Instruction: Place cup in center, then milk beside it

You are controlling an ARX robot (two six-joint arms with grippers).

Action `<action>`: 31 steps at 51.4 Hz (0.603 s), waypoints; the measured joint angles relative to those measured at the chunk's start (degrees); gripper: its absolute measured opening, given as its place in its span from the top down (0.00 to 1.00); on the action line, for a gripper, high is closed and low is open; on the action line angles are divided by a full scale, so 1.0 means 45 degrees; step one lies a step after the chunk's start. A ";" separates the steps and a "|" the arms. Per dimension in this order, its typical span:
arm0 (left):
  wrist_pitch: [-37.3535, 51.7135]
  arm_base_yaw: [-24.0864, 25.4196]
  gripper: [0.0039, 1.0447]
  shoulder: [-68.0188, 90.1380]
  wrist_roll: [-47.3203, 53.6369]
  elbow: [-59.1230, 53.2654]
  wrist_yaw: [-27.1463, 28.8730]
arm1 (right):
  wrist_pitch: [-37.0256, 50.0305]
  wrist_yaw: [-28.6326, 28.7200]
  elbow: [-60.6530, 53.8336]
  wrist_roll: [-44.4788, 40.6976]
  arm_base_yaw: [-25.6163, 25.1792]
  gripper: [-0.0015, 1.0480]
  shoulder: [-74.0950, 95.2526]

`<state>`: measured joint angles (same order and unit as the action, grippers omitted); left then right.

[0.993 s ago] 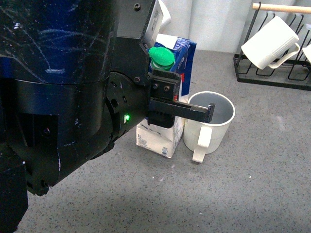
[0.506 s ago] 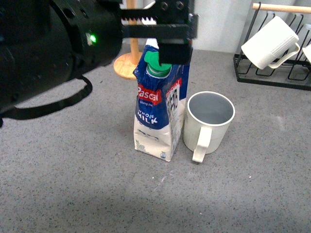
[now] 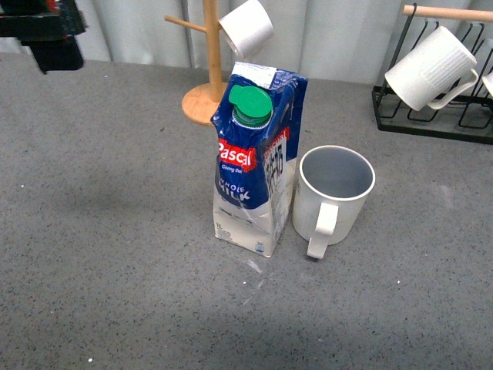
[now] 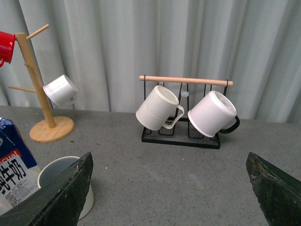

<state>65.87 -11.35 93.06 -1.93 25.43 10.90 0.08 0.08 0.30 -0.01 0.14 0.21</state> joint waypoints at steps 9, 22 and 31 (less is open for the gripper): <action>0.0243 0.0656 0.64 -0.2045 0.0209 -0.1962 -0.0636 | 0.0000 -0.0005 0.0000 0.0000 0.0000 0.09 0.0000; -0.0505 0.1214 0.96 -0.4158 0.0316 -0.3429 -0.1132 | 0.0000 0.0000 0.0000 0.0000 0.0000 0.09 0.0000; -0.1515 0.1525 0.96 -0.5994 0.0330 -0.4265 -0.1477 | 0.0000 0.0000 0.0000 0.0000 0.0000 0.09 0.0000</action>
<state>59.05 -4.49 66.08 -0.45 6.24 4.25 0.08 0.08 0.30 -0.01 0.14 0.21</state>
